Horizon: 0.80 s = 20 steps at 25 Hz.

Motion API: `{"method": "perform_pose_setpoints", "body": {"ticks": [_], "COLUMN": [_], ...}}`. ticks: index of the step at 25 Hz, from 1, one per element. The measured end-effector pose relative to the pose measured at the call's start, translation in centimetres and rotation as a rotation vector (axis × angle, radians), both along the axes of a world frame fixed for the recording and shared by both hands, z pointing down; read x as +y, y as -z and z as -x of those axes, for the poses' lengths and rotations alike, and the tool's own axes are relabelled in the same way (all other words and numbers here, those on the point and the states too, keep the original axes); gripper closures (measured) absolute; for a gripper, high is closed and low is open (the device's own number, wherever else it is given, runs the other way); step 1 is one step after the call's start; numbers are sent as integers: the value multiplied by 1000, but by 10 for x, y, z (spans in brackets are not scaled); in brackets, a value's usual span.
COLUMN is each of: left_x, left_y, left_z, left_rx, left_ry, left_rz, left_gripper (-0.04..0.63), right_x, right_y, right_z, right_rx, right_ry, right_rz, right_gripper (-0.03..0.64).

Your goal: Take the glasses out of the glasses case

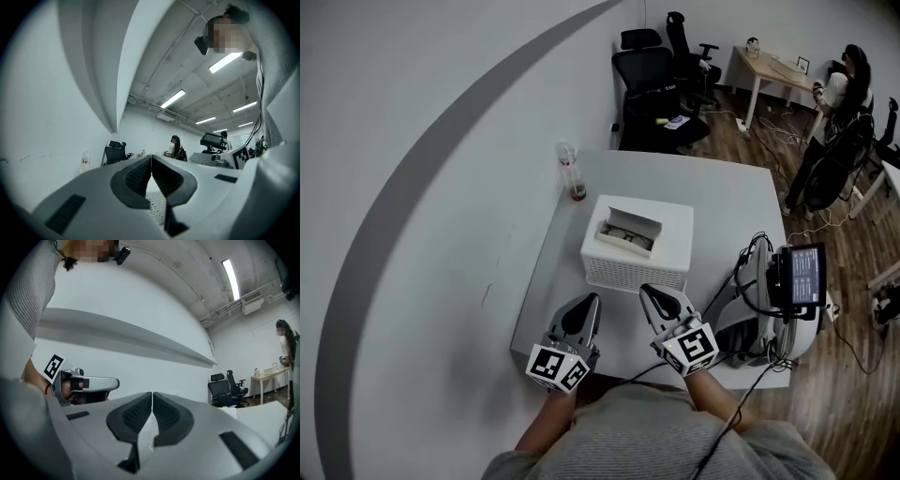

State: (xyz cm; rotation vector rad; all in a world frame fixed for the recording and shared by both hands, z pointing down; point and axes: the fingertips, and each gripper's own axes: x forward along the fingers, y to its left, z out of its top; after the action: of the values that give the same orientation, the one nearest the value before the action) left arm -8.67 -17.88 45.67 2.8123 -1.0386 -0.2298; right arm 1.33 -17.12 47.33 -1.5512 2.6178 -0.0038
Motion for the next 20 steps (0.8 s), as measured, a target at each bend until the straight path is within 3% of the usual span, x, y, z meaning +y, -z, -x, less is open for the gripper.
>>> {"method": "perform_pose_setpoints", "body": {"ticks": [20], "left_x": [-14], "left_y": [0], "left_z": [-4], "left_rx": [31], "left_ry": [55], "left_rz": [-2], "left_gripper": [583], "right_x": [-31], "right_y": [1], "right_z": [-8], "right_rx": [111], "right_ry": [52], "right_rz": [-1], "right_gripper": [601]}}
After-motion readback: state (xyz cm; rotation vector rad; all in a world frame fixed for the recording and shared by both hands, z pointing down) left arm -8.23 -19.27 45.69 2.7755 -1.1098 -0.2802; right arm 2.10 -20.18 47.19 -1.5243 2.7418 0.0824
